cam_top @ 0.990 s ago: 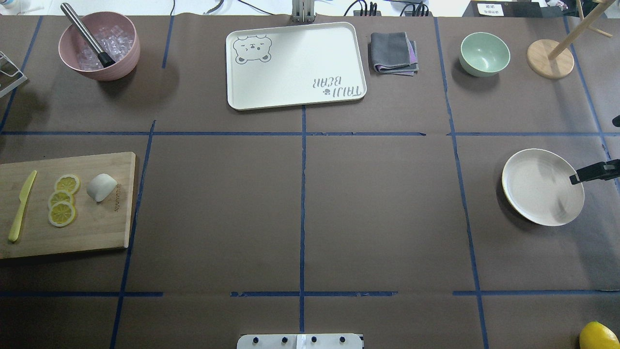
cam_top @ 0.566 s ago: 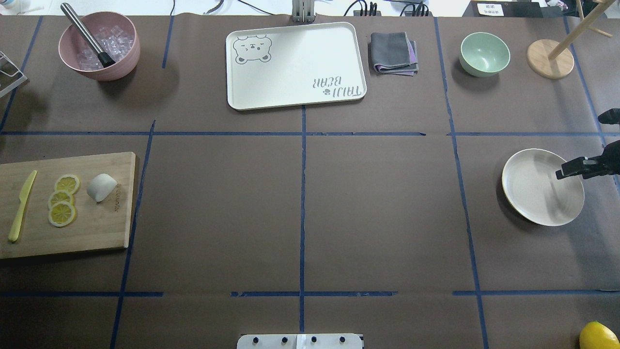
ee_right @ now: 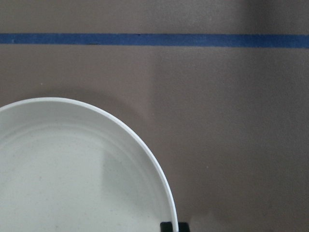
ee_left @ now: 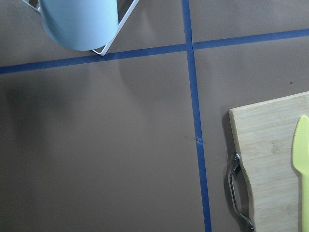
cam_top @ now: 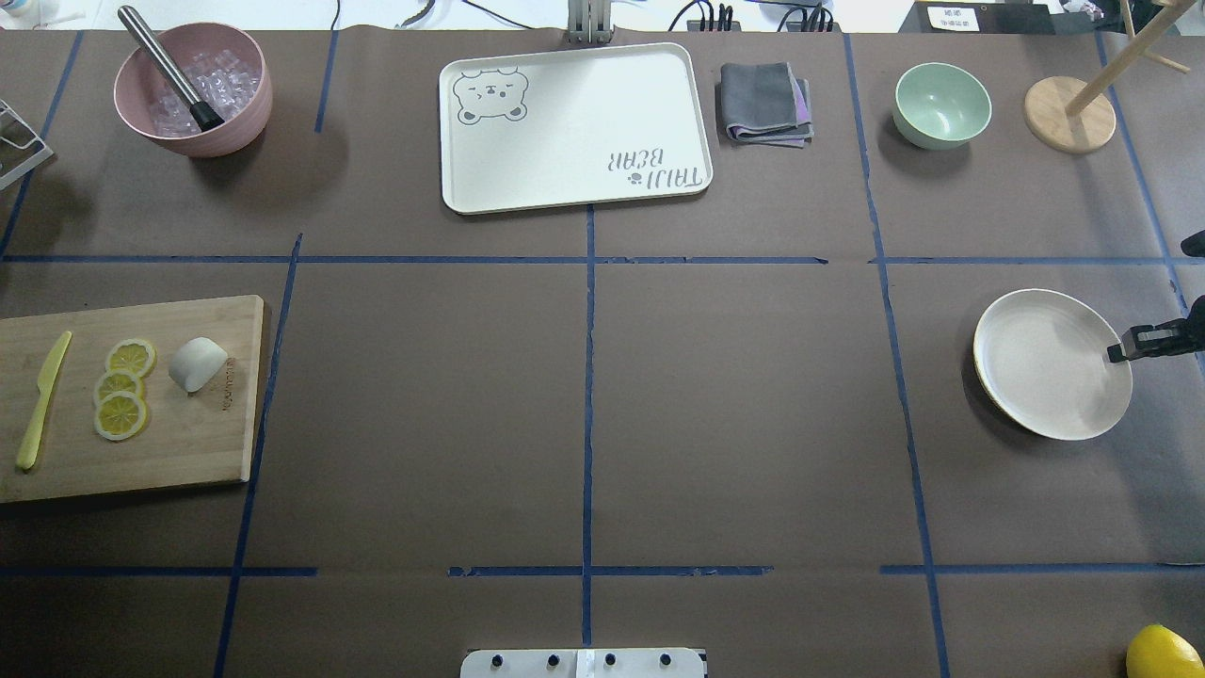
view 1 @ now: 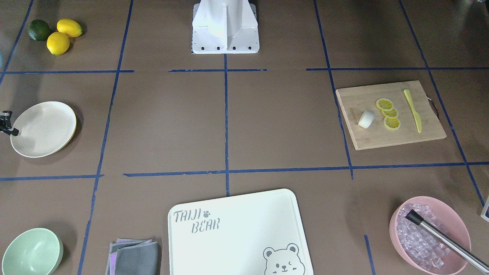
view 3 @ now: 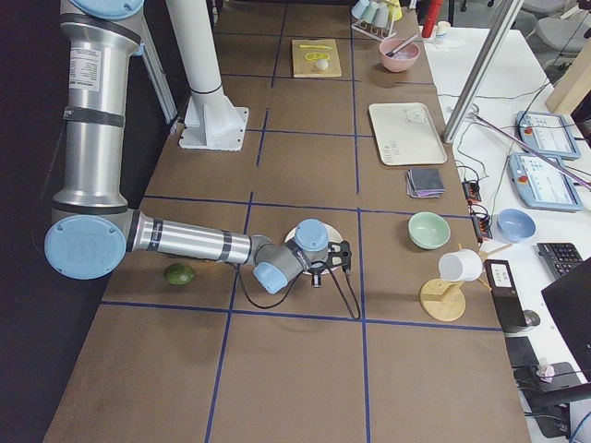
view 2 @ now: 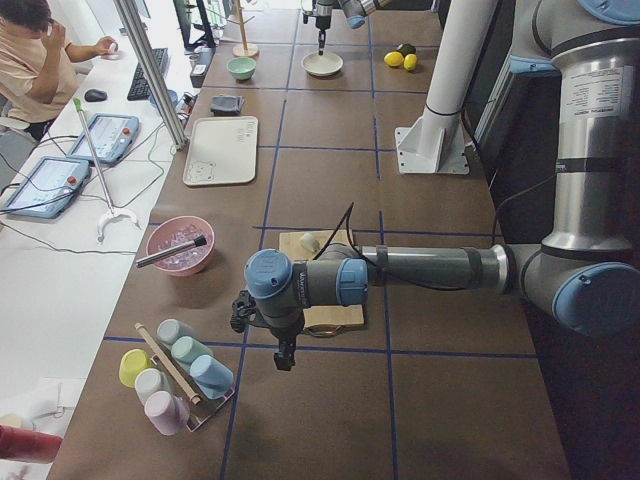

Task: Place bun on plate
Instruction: 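Grip the rim of the white plate with the right gripper, then slide the white plate with the right gripper toward the table center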

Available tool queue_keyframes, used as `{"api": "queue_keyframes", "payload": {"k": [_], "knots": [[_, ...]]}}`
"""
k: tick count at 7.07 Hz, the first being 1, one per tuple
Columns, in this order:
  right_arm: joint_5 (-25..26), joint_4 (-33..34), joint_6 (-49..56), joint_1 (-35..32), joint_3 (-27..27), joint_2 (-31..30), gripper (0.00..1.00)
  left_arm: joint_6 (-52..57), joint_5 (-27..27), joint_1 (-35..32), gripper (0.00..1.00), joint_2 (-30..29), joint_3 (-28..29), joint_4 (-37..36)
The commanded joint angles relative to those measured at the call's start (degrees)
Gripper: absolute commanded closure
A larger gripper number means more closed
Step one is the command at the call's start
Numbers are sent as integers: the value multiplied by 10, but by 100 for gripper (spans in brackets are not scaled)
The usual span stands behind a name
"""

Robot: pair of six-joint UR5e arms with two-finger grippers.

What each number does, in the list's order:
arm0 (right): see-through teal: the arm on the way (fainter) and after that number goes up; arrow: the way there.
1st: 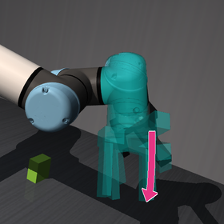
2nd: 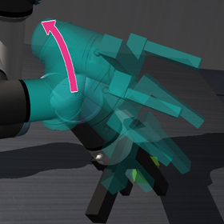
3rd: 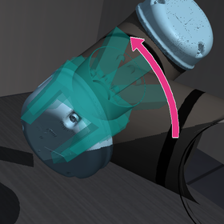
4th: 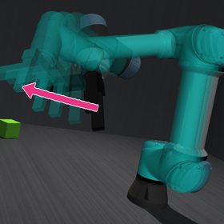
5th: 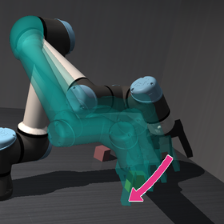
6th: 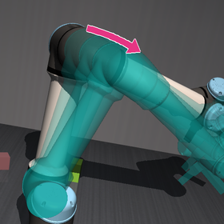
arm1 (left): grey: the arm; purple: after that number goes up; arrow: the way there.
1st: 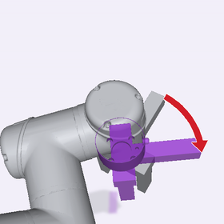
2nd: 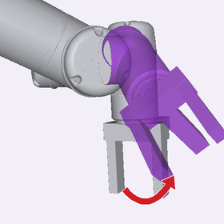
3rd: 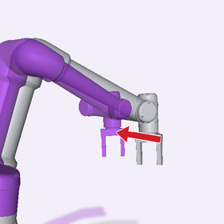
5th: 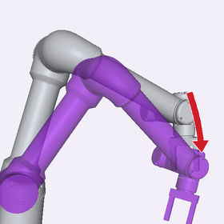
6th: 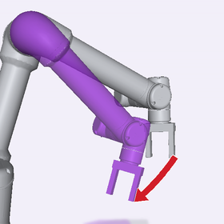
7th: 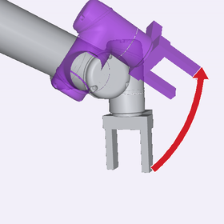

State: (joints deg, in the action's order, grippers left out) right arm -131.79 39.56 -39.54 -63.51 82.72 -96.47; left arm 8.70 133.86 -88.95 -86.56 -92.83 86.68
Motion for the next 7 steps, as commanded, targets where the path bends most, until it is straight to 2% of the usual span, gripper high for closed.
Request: {"api": "queue_keyframes", "payload": {"k": [1,3,5,6,7], "knots": [[-11,-1,3,4,44,9,95,0,1,0,0,0,2,1],[-13,-1,-3,40,98,65,95,0,1,1,0,0,2,2],[3,8,-48,104,99,150,96,0,1,1,0,0,0,2],[47,11,-146,157,97,192,96,1,1,2,0,0,-2,2],[121,23,-190,221,91,231,96,0,1,2,0,0,-1,2]]}}
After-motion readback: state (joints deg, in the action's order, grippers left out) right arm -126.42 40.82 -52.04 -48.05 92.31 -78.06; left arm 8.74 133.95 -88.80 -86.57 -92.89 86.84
